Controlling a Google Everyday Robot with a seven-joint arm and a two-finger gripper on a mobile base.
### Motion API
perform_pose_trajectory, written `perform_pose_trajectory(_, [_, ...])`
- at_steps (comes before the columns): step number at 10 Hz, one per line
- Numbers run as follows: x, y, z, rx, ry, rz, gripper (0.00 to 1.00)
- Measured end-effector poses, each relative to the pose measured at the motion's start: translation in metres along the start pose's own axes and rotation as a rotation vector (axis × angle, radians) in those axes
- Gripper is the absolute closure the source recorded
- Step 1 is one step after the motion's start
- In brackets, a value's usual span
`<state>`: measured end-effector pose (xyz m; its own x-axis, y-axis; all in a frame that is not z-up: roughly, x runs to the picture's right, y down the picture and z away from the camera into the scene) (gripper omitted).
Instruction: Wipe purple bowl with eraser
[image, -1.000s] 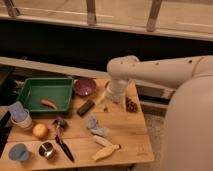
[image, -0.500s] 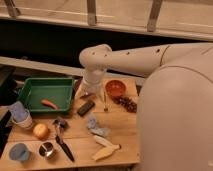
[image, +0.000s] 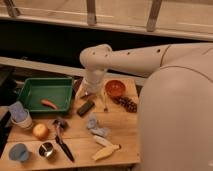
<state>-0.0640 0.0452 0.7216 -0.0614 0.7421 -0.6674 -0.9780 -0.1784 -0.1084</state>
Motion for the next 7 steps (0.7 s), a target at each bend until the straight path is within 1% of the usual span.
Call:
perform_pose_trajectory(3, [0.000,0.003,0.000,-0.001,0.000,-0.005,0.20])
perform_pose_trajectory(4, [-0.003,0.004,-0.001,0.005,-0.010,-0.014,0.20])
perform_pose_trajectory(5, [-0.009,0.012,-0.002,0.008,-0.022,-0.031,0.20])
perform_pose_trajectory(7, [-0.025,0.035,-0.001,0.003,-0.040,-0.055,0.20])
